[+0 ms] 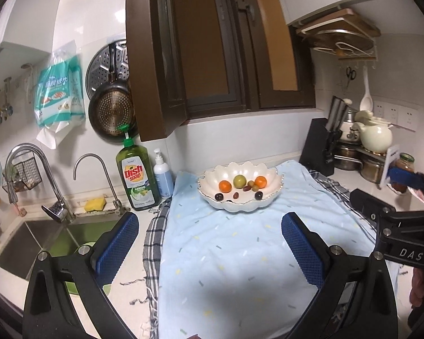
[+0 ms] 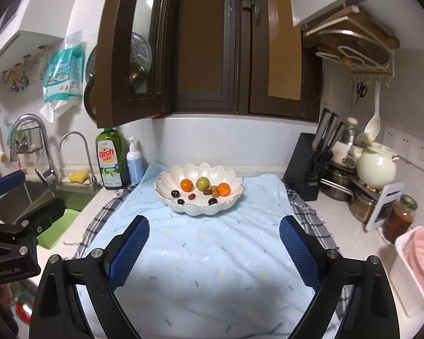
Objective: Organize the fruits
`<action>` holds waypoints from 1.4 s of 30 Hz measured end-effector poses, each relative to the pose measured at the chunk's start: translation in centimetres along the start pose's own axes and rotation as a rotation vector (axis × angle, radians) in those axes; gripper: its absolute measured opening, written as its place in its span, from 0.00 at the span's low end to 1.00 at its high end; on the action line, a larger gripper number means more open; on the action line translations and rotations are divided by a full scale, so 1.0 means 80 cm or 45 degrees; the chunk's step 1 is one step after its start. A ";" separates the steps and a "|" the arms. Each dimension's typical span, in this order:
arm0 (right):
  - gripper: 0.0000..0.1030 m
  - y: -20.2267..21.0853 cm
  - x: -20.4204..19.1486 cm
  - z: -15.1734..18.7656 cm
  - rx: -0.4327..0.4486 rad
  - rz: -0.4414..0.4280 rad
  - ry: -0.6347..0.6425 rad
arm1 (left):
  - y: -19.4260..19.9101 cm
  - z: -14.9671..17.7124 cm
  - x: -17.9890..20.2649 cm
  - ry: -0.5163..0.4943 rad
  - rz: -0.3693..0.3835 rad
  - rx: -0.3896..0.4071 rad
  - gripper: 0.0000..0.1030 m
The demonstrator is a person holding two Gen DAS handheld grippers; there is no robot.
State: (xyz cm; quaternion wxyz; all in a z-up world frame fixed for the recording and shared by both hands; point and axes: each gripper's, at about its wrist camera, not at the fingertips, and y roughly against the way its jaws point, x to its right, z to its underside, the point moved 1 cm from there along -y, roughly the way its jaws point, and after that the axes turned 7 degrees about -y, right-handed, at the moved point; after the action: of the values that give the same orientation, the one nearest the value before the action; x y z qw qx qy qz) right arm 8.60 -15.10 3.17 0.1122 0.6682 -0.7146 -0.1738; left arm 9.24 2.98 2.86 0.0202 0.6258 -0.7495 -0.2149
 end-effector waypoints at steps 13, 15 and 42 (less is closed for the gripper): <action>0.95 0.094 0.020 0.031 0.021 -0.026 0.021 | 0.085 0.031 0.029 0.069 -0.008 0.011 1.00; 0.95 0.105 0.022 0.036 0.022 -0.034 0.019 | 0.099 0.035 0.033 0.072 -0.016 0.020 1.00; 0.95 0.176 0.040 0.056 0.067 -0.042 0.026 | 0.173 0.040 0.060 0.048 -0.036 0.087 1.00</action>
State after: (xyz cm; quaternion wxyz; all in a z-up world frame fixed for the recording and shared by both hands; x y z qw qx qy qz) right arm -6.31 -17.18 4.41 0.0990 0.6843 -0.7067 -0.1500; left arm -5.58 1.09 3.60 0.0097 0.6407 -0.7469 -0.1777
